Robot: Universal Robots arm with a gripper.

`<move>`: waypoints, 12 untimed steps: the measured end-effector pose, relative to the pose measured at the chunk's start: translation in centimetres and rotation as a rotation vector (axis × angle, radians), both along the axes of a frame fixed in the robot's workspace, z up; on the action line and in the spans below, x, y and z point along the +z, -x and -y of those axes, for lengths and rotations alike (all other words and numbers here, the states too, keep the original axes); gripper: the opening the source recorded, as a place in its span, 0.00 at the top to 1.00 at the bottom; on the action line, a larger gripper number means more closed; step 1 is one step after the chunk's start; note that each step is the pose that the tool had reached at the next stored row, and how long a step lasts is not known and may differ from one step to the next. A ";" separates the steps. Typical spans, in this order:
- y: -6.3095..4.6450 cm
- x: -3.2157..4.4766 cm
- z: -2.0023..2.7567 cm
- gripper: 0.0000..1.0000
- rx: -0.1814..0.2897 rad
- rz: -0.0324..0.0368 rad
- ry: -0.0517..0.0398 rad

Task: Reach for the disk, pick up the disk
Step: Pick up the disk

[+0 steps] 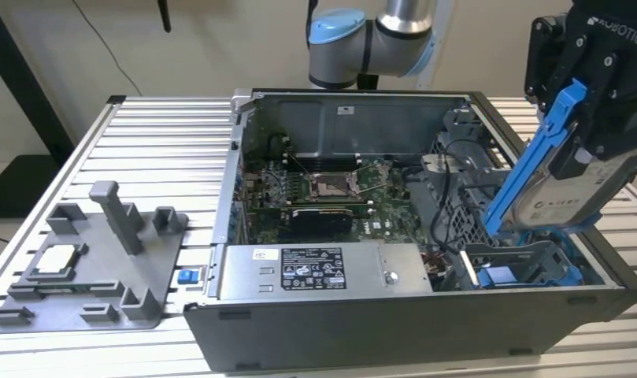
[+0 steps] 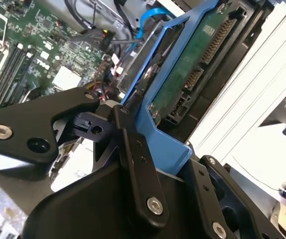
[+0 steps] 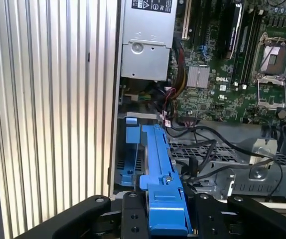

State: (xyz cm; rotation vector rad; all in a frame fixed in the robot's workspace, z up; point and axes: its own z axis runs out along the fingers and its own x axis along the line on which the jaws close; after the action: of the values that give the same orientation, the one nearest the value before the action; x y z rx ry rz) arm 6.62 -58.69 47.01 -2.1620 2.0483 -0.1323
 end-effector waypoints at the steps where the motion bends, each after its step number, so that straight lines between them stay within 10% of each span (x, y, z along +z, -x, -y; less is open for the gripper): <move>1: 0.0 -0.10 0.26 1.00 -0.003 -0.0007 0.0000; 5: 0.0 -0.54 1.12 1.00 -0.016 -0.0023 -0.0002; 12: 0.1 -0.67 0.77 1.00 -0.022 -0.0025 0.0000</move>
State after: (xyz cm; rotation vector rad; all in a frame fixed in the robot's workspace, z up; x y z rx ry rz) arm 6.57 -59.47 46.34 -2.1412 2.0739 -0.1323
